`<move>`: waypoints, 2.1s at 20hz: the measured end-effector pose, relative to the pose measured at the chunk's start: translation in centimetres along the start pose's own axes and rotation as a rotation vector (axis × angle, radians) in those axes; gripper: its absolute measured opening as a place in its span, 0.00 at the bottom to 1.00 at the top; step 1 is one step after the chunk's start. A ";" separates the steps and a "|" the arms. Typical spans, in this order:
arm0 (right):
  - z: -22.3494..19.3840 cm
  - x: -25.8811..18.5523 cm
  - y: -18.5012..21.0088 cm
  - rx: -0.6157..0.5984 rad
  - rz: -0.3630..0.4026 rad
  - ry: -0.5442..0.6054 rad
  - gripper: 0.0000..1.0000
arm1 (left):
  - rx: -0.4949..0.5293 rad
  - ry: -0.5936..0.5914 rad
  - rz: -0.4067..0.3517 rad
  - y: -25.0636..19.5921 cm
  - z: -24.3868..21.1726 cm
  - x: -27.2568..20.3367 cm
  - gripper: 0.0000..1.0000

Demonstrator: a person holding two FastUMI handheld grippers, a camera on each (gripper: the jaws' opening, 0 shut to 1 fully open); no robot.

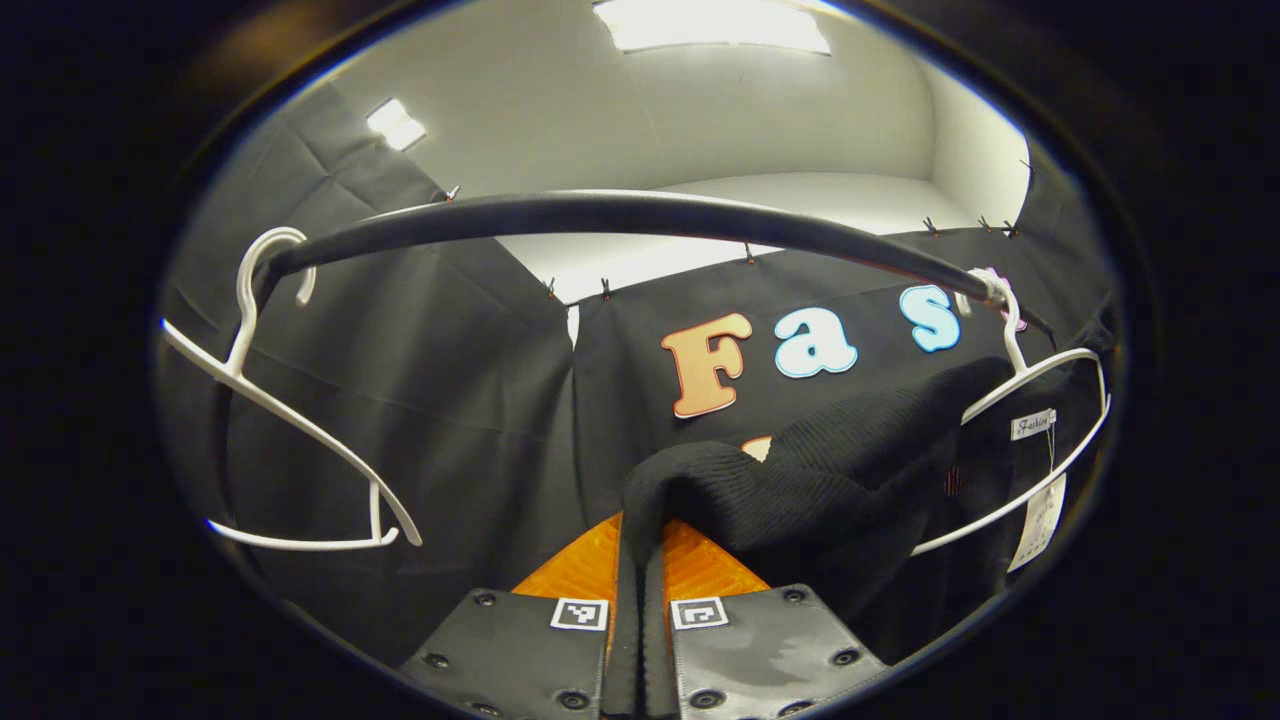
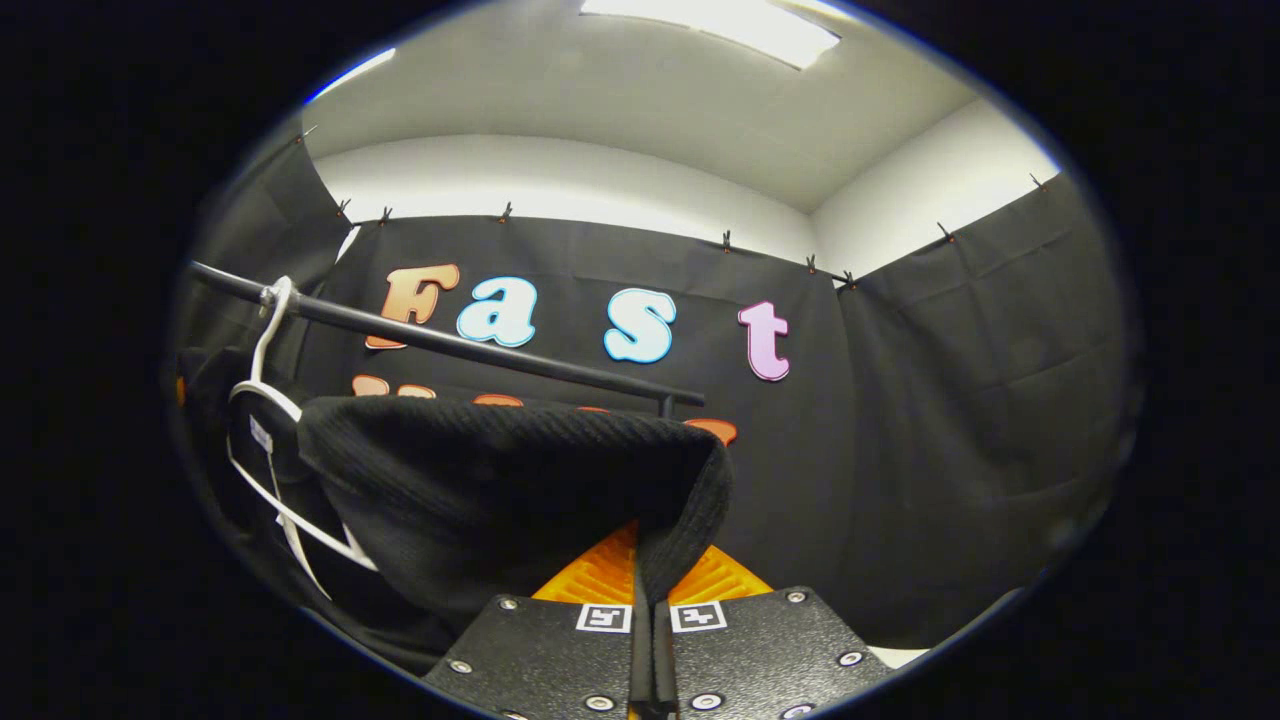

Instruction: Grasp the clothes on the hanger with both hands and then place them into the laundry hamper below.

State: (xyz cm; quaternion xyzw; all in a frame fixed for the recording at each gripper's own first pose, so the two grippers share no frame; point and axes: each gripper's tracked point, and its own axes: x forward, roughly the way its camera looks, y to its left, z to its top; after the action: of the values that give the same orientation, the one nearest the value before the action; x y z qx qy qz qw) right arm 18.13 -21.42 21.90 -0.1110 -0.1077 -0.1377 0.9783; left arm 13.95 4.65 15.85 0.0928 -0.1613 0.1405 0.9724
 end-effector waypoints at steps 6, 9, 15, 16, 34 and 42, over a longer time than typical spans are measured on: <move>2.3 3.0 -2.3 -0.021 -0.052 -0.030 0.00 | -0.005 0.028 0.006 0.2 -1.2 0.5 0.09; 4.3 3.9 -2.8 0.023 -0.048 -0.047 0.00 | -0.004 0.030 0.002 -0.2 -1.2 0.8 0.09; 0.4 2.3 -0.4 -0.004 0.018 0.014 0.00 | -0.023 0.037 0.014 0.1 -1.8 0.9 0.09; -1.4 1.7 0.8 -0.004 0.045 0.030 0.00 | -0.018 0.037 0.019 0.4 -1.9 1.1 0.09; -9.5 -13.1 17.9 0.137 0.336 0.151 0.00 | 0.071 0.065 0.122 6.4 -4.3 3.6 0.07; -10.7 -15.3 18.4 0.175 0.339 0.191 0.00 | 0.088 0.150 0.133 8.3 -7.8 0.4 0.07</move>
State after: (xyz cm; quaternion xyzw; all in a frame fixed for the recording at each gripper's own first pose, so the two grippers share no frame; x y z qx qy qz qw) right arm 11.08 -3.04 4.51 -0.0288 -0.0058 0.0289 0.9992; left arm 14.01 14.35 9.85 0.1139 -0.0876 0.2182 0.9653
